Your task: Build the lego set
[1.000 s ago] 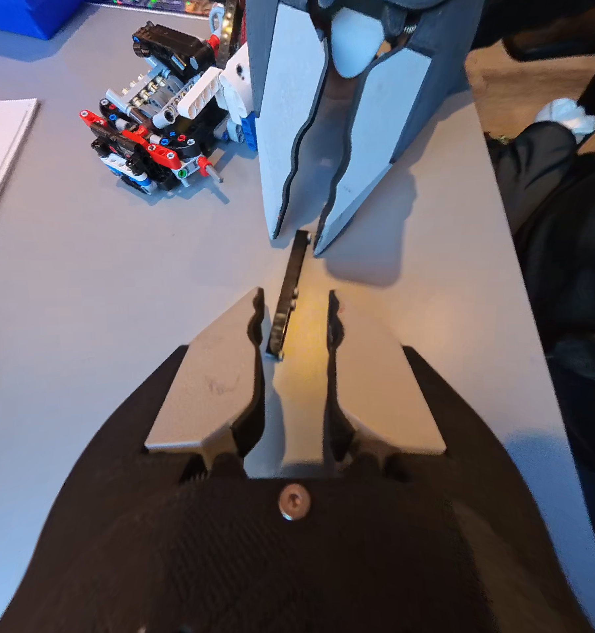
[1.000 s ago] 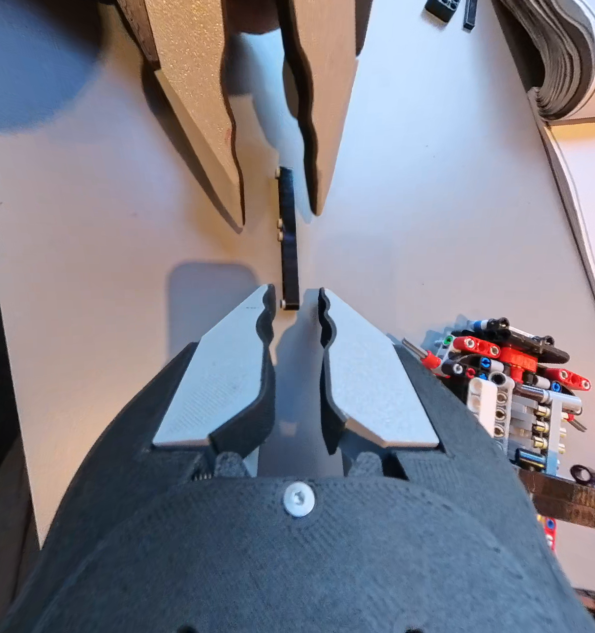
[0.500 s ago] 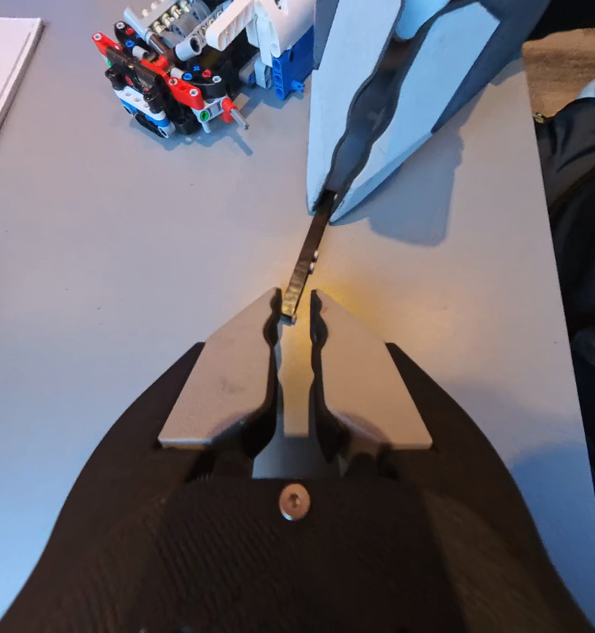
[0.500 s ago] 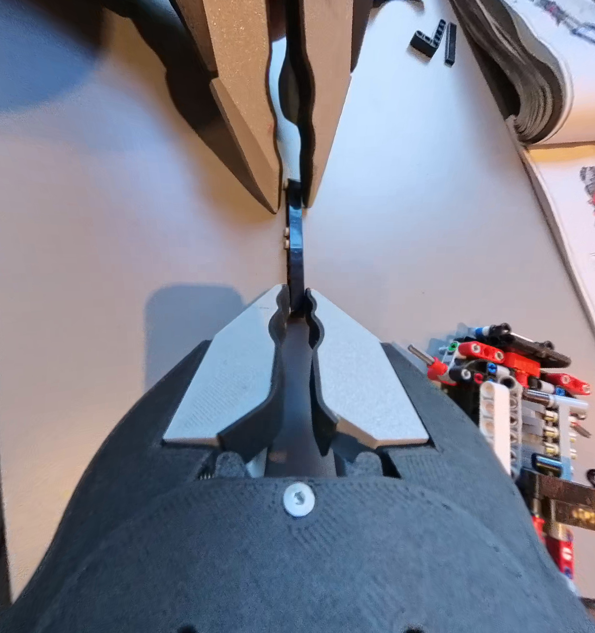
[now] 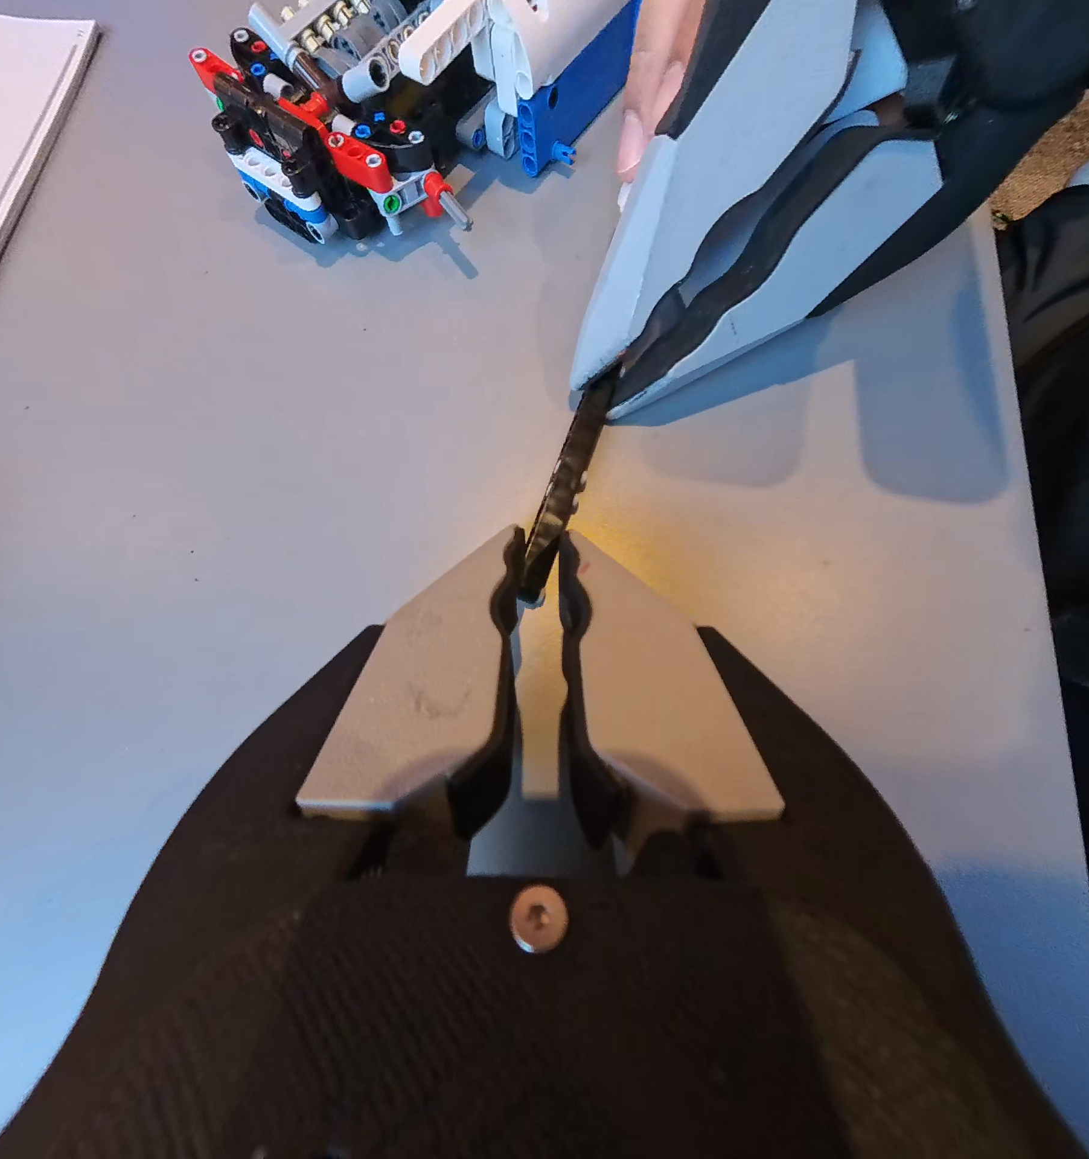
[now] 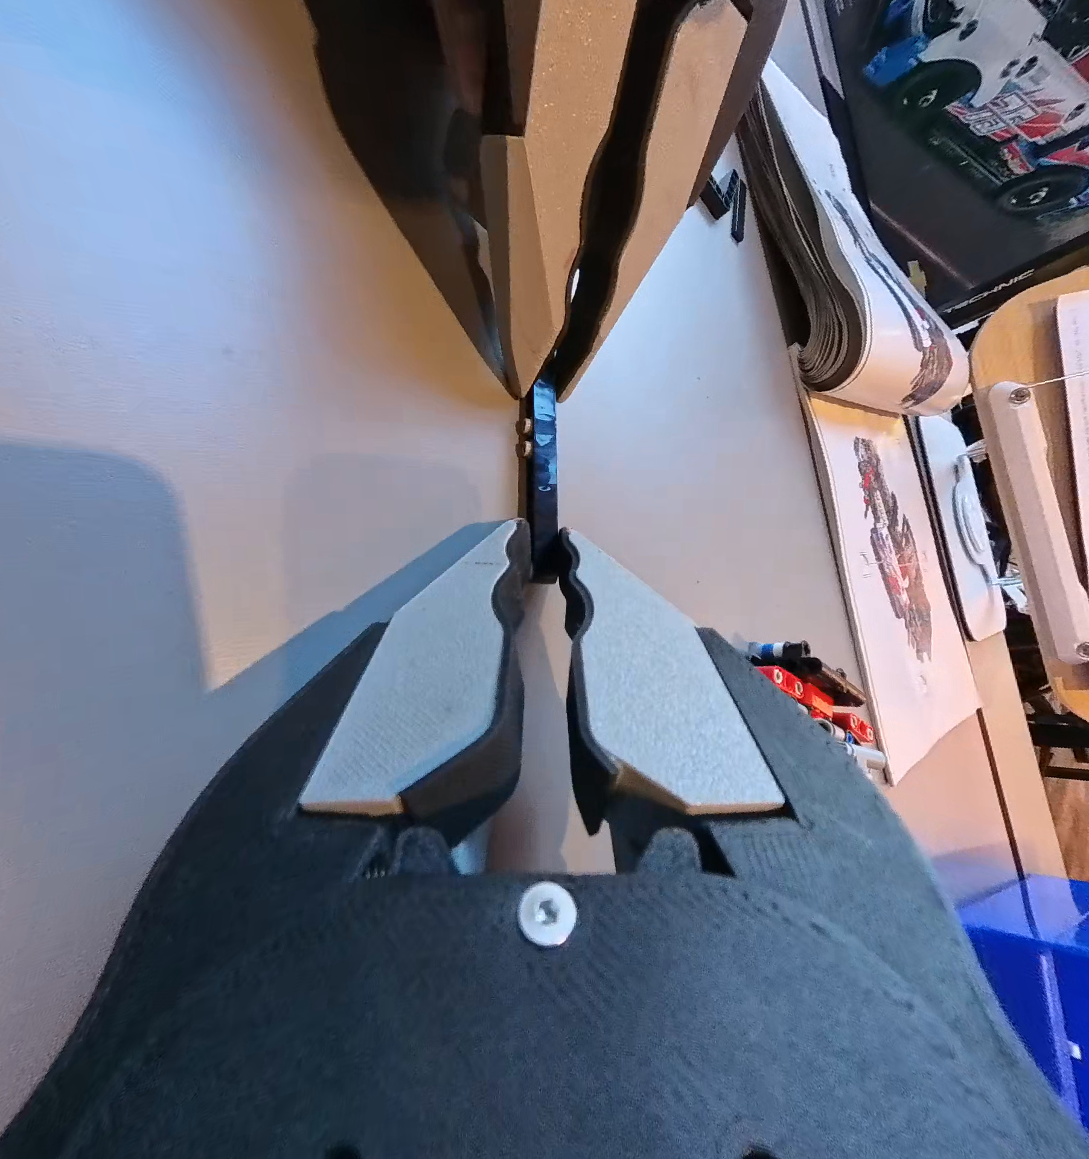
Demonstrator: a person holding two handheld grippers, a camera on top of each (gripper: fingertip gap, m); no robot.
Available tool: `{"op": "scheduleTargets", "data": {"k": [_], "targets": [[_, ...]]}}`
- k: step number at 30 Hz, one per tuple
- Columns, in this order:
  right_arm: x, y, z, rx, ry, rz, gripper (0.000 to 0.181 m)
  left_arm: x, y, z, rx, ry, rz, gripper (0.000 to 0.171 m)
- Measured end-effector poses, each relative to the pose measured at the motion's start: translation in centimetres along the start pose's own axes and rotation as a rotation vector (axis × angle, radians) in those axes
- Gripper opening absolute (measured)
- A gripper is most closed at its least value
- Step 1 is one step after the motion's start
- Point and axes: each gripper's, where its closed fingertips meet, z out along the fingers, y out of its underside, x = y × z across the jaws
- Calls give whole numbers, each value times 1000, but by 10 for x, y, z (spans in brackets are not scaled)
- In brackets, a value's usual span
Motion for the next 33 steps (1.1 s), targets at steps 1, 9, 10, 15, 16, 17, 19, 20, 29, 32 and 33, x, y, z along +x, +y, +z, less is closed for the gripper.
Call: {"op": "scheduleTargets", "data": {"k": [1, 9, 10, 15, 16, 17, 19, 20, 29, 32, 33], "targets": [[0, 0, 0, 0, 1, -1, 6, 0, 0, 0, 0, -1, 0, 7], [0, -1, 1, 1, 4, -6, 6, 0, 0, 0, 0, -1, 0, 7], [0, -1, 1, 1, 4, -7, 6, 0, 0, 0, 0, -2, 0, 7], [0, -1, 0, 2, 4, -8, 6, 0, 0, 0, 0, -1, 0, 7], [0, -1, 1, 2, 4, -8, 6, 0, 0, 0, 0, -1, 0, 7], [0, -1, 0, 2, 5, -9, 6, 0, 0, 0, 0, -1, 0, 7], [-1, -1, 0, 2, 5, -9, 6, 0, 0, 0, 0, -2, 1, 7], [-1, -1, 0, 2, 6, -10, 6, 0, 0, 0, 0, -2, 1, 7], [-1, -1, 0, 2, 6, -11, 6, 0, 0, 0, 0, -1, 1, 8], [-1, -1, 0, 2, 6, -11, 6, -1, 0, 0, 0, -1, 0, 8], [-1, -1, 0, 2, 6, -12, 6, 0, 0, 0, 0, -1, 0, 8]]}}
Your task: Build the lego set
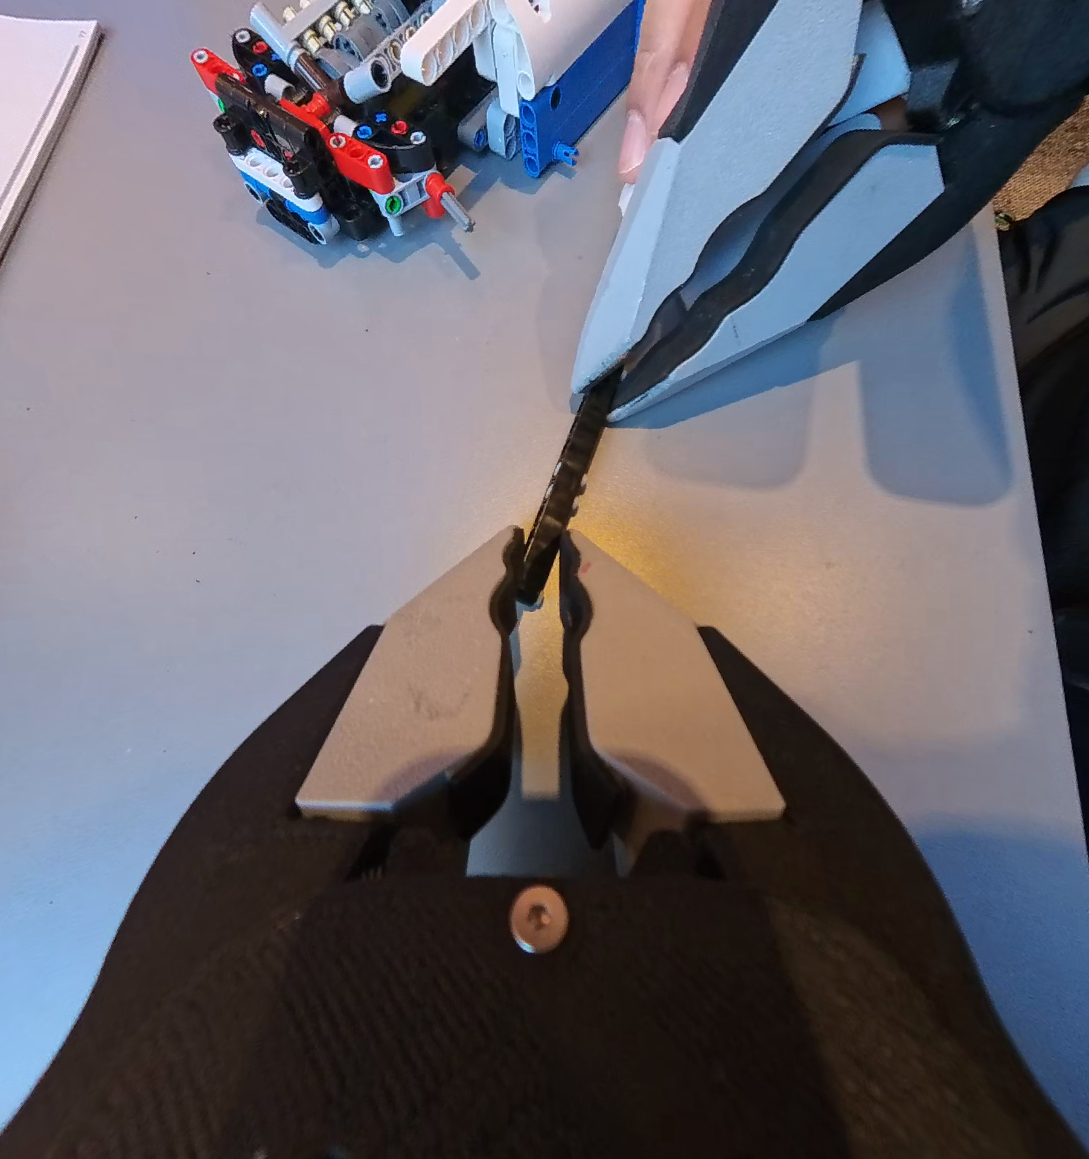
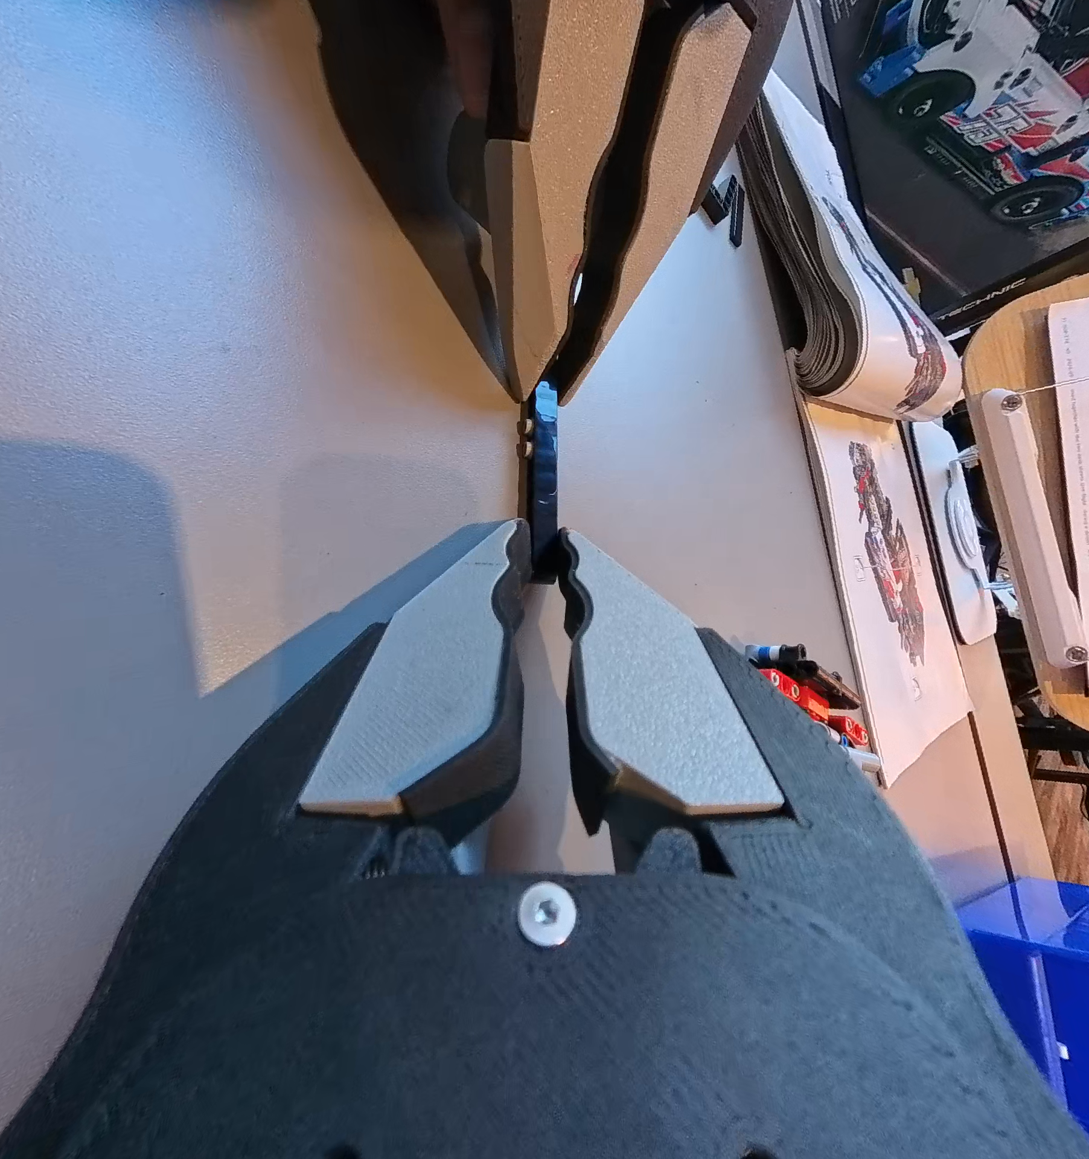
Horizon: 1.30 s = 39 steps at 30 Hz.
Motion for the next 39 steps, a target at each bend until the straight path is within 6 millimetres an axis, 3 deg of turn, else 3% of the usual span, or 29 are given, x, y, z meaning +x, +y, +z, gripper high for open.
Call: {"op": "scheduleTargets", "data": {"k": [20, 27, 31, 39], "targets": [[0, 0, 0, 2, 1, 0, 6, -2, 0, 0, 0, -7, -6, 8], [11, -1, -5, 32, 36, 62, 6, -38, -13, -30, 164, -93, -191, 20], [14, 1, -5, 31, 38, 84, 6, -42, -10, -35, 177, -91, -218, 22], [16, 1, -6, 40, 43, 92, 6, -19, -6, -18, 104, -28, -99, 23]]}}
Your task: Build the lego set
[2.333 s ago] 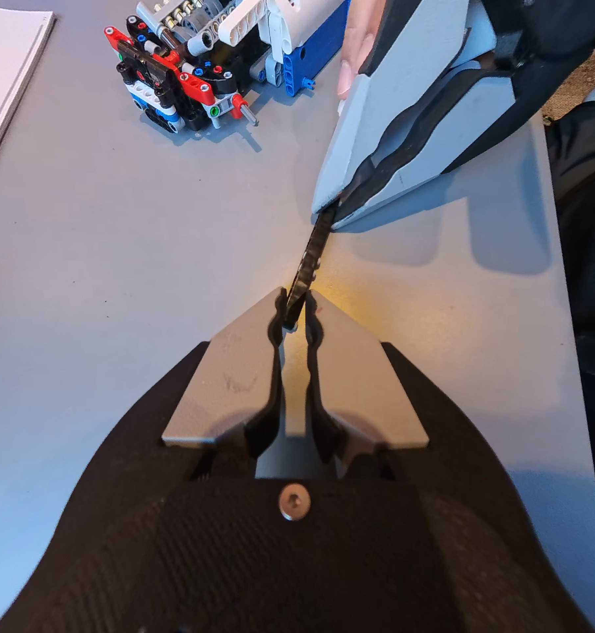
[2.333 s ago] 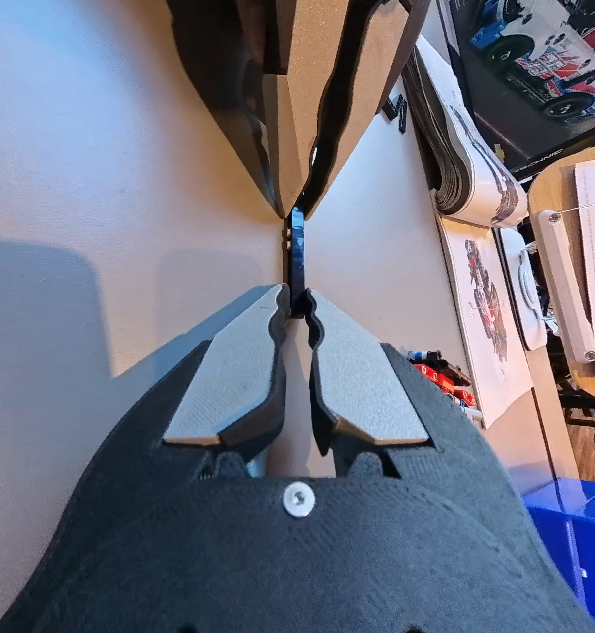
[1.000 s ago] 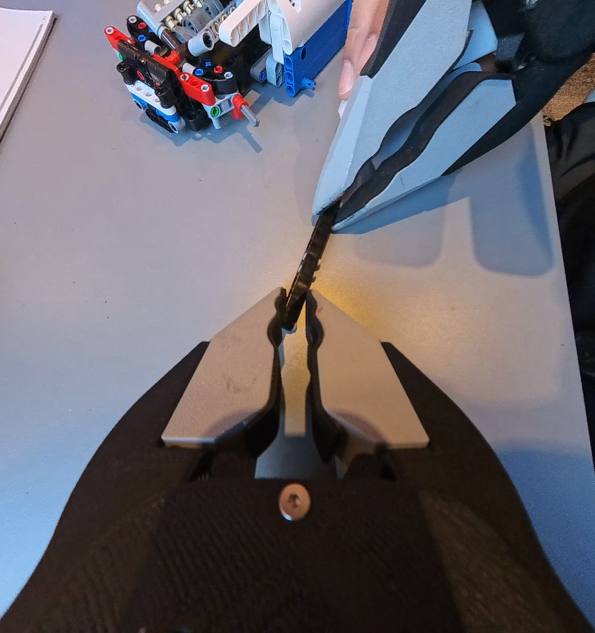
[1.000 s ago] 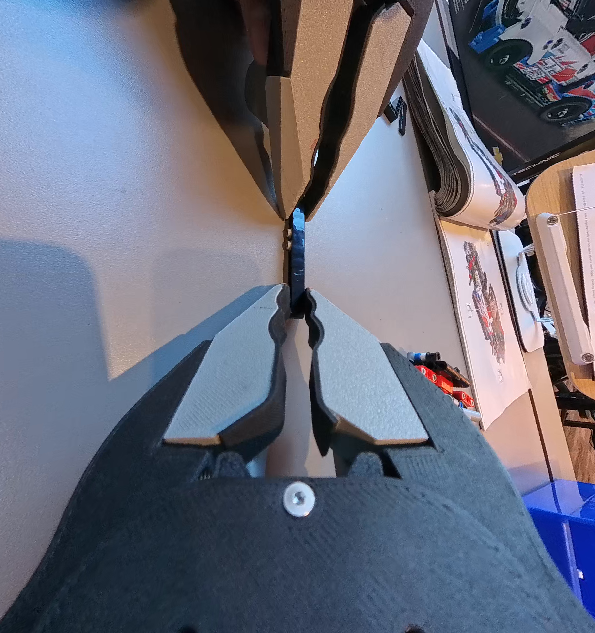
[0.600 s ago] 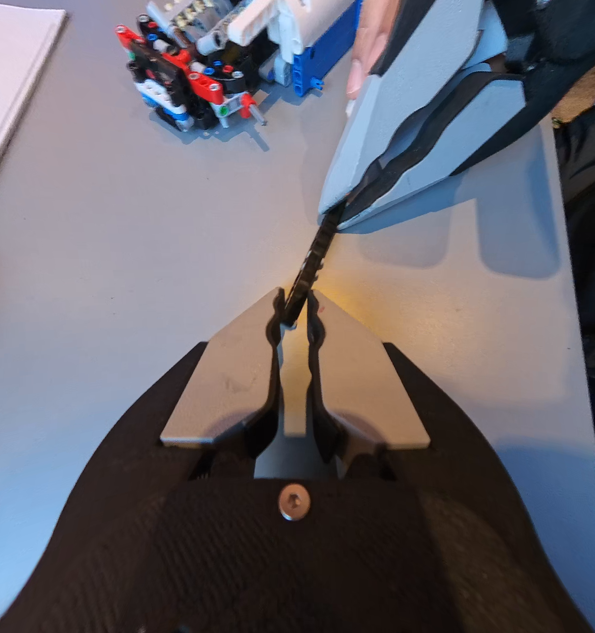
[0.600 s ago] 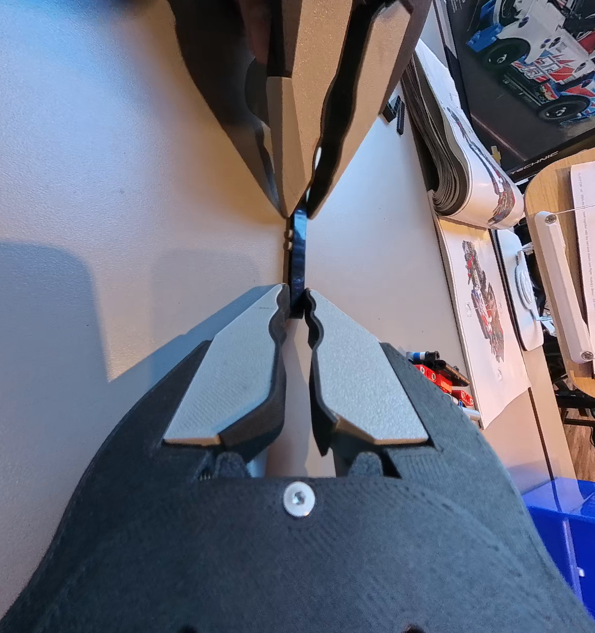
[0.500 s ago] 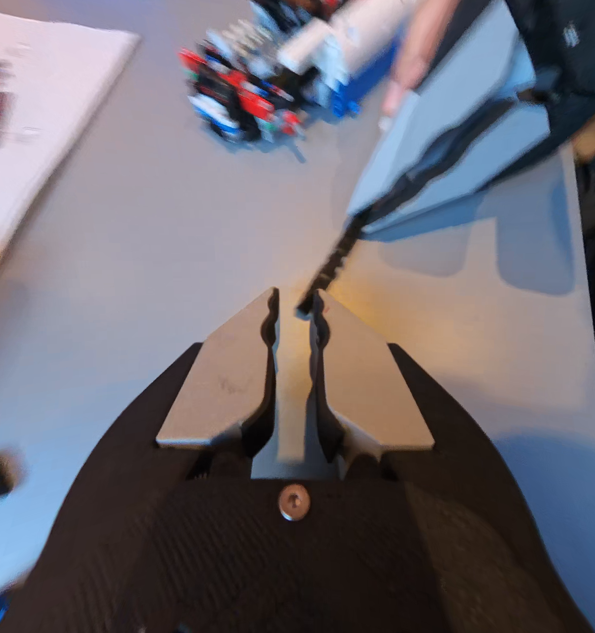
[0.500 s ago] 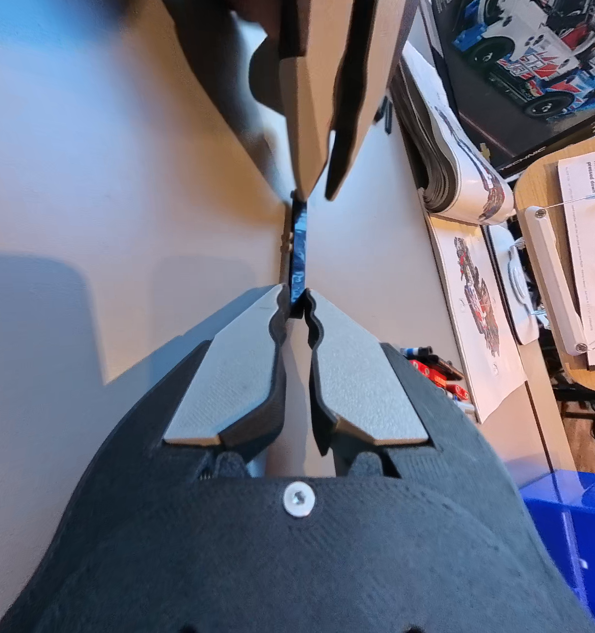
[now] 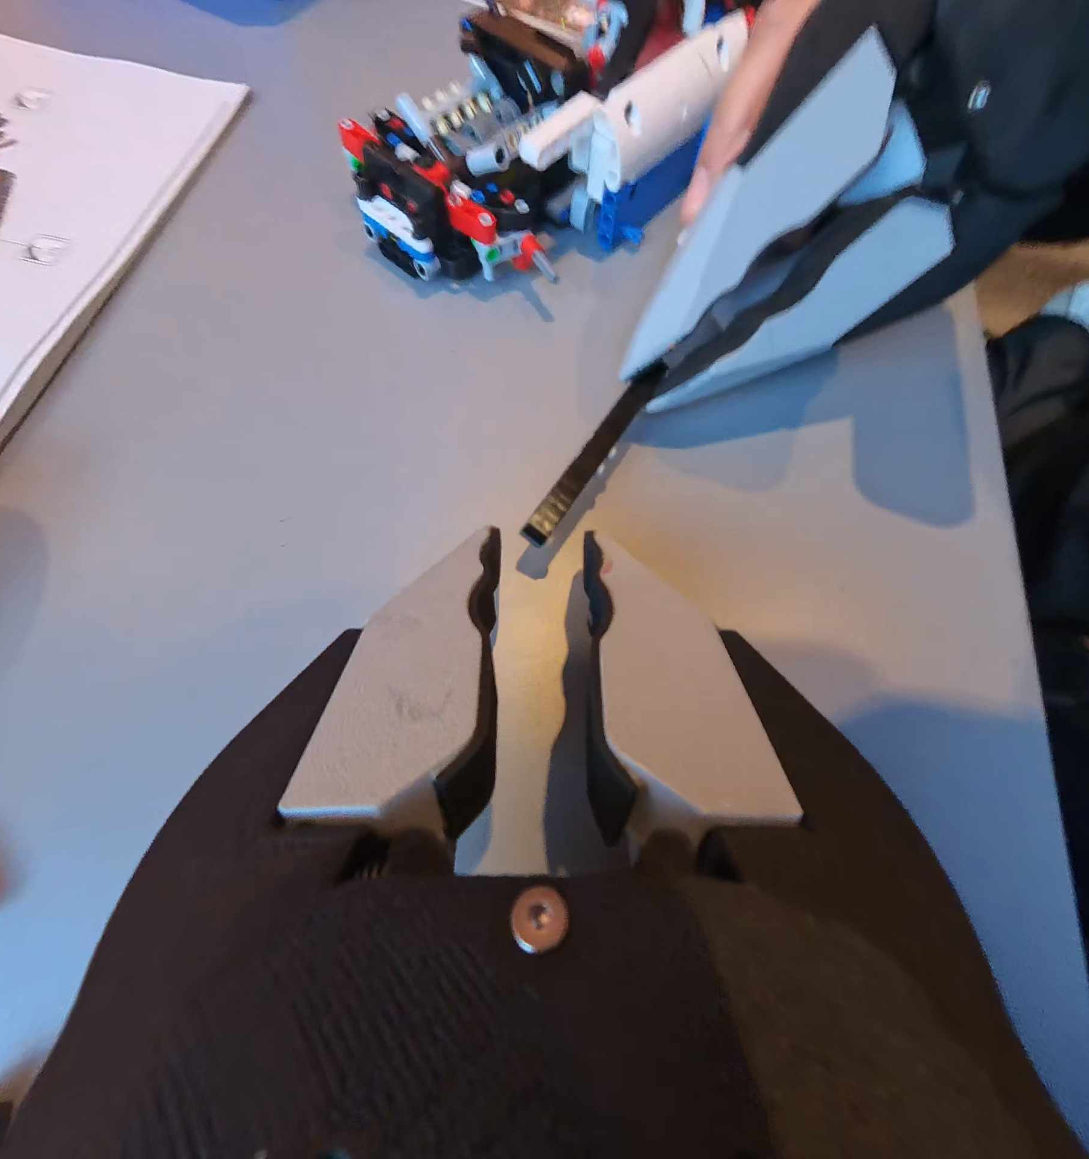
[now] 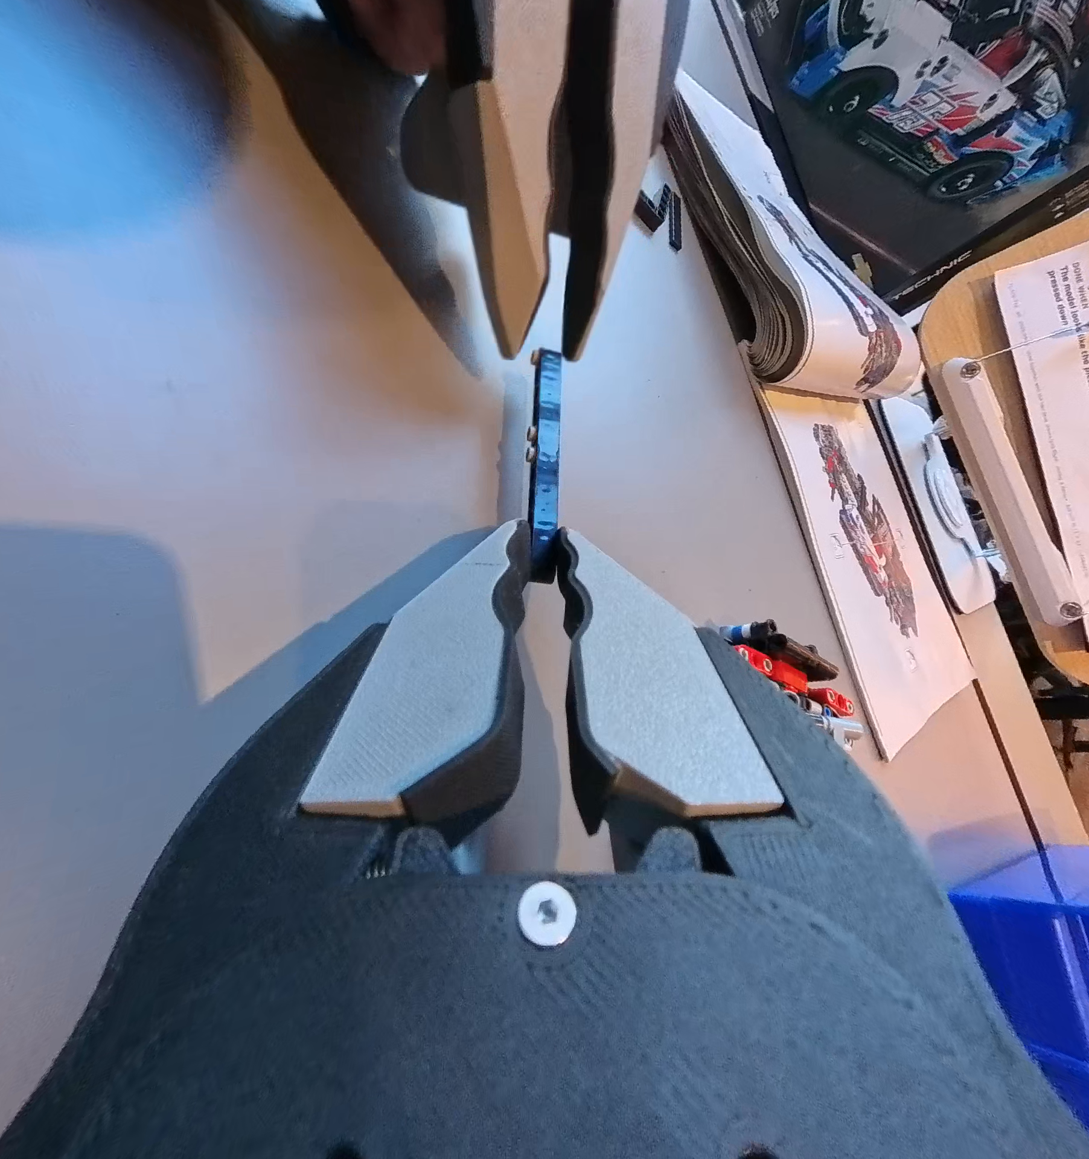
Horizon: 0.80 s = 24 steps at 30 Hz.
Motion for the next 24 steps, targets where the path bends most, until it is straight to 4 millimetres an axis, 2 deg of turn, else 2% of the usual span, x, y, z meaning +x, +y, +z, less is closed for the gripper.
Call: {"op": "scheduleTargets", "data": {"k": [3, 15, 24], "targets": [[0, -1, -1, 8, -2, 3, 6, 0, 6, 5, -39, -16, 19, 23], [-1, -5, -2, 30, -13, 4, 6, -1, 4, 6, -39, -44, 63, 20], [15, -11, -8, 93, 18, 105, 6, -10, 2, 1, -14, -70, 39, 20]]}}
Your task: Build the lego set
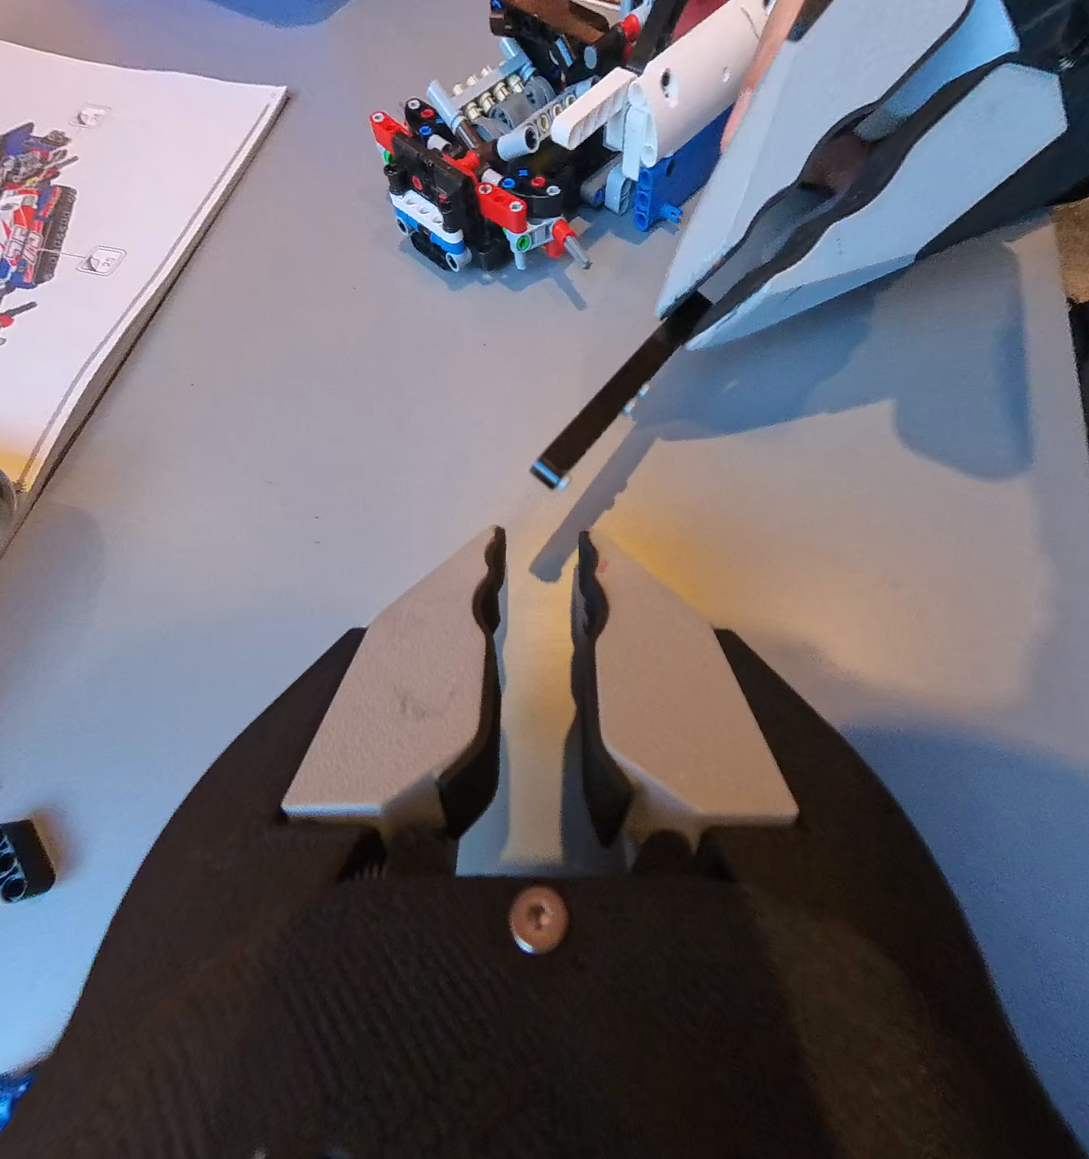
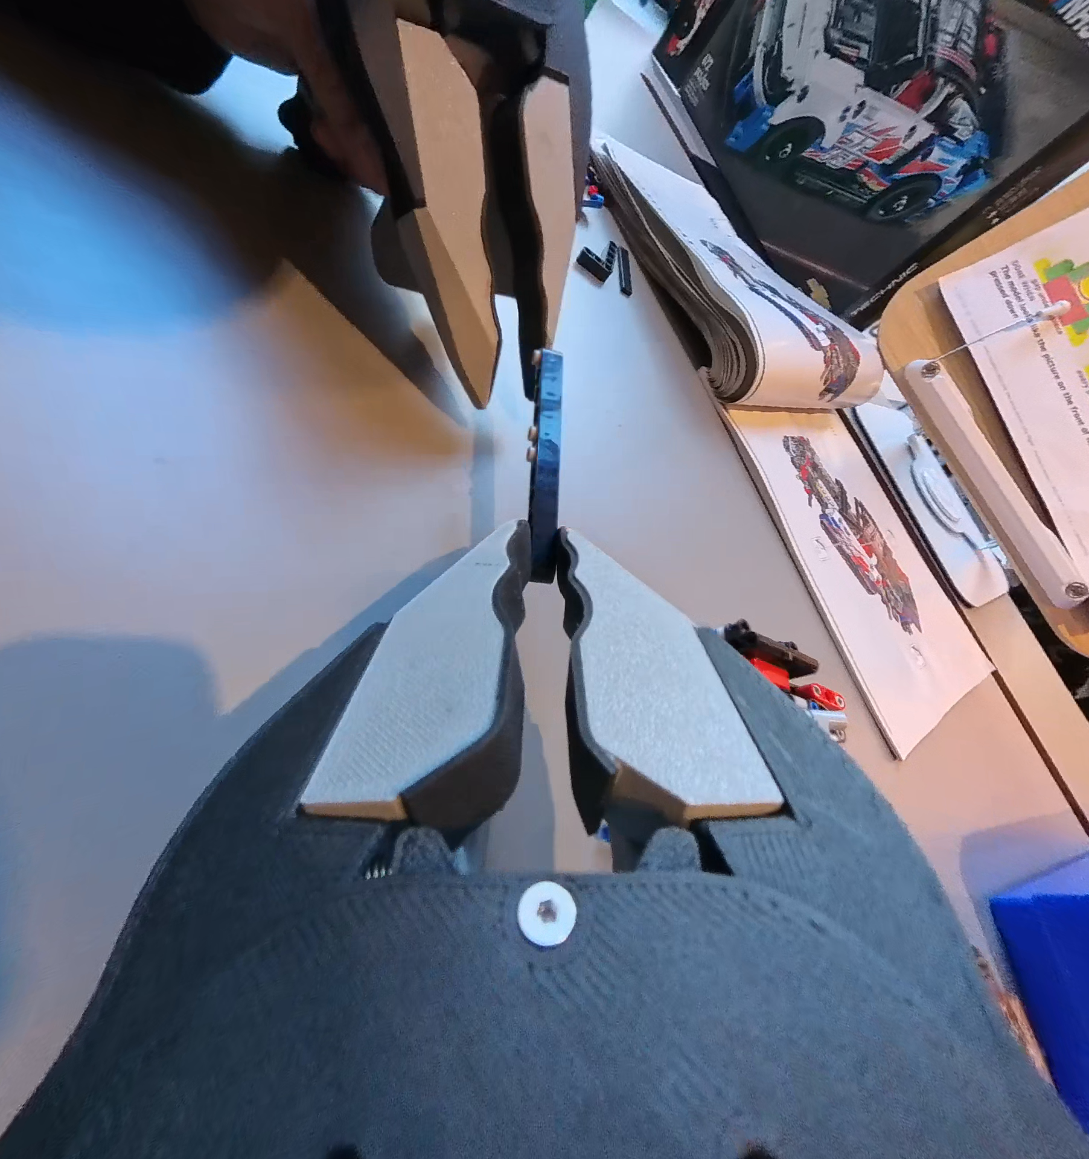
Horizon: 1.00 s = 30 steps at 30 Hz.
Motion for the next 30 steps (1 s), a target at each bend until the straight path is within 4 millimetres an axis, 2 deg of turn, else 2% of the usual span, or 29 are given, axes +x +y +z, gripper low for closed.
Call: {"op": "scheduleTargets", "data": {"k": [3, 5, 8, 11, 16, 21, 25, 30], "targets": [[6, -2, -3, 0, 49, -21, 5, -2, 0, -1, 1, -8, 3, 19], [10, -8, -8, 7, 133, -132, 5, 2, -3, 0, 14, 2, 14, 19], [2, -13, -11, -5, 207, -350, 6, 13, -8, 0, 43, 59, 17, 21], [-8, -9, -8, -42, 196, -418, 6, 15, -9, 0, 47, 73, 18, 23], [-6, 5, -24, -82, 195, -320, 6, 23, -5, 4, 15, 77, 76, 20], [-15, 24, -58, -149, 193, -222, 6, 26, 5, 12, -68, 50, 144, 20], [-13, 45, -88, -225, 212, -143, 6, 27, 4, 14, -70, 44, 153, 20], [-15, 72, -114, -302, 183, -41, 6, 27, 3, 16, -72, 50, 133, 19]]}}
